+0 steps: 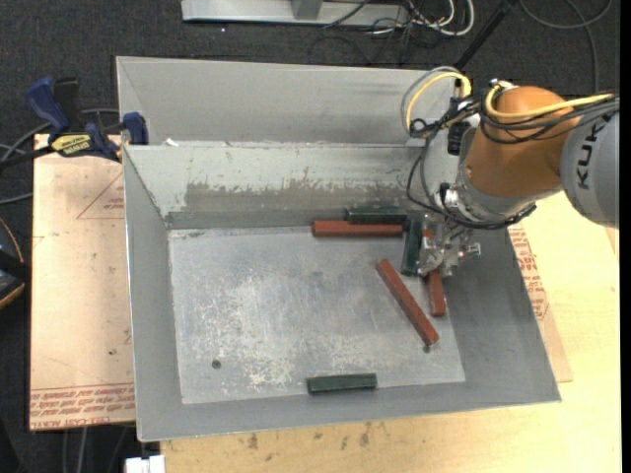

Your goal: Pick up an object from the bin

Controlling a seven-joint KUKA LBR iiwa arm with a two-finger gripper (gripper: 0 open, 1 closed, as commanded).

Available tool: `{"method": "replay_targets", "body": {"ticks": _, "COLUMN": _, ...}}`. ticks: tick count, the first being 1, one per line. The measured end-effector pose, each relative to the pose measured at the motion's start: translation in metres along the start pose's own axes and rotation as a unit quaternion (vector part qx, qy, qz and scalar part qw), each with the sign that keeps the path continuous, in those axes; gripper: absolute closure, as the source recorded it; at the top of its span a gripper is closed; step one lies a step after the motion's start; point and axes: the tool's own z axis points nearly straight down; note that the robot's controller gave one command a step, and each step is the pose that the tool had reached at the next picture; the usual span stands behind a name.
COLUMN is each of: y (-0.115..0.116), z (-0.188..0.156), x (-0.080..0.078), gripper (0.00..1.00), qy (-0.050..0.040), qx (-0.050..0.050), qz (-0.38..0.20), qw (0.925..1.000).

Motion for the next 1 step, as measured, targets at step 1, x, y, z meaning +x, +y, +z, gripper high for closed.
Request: {"method": "replay_targets", "body": {"ticks": 1, "y": 0.0, "z": 0.0, "x": 0.0, "gripper": 1.0, "qy": -0.0001, "qx": 0.0, "qz": 0.0, "qw": 1.0}}
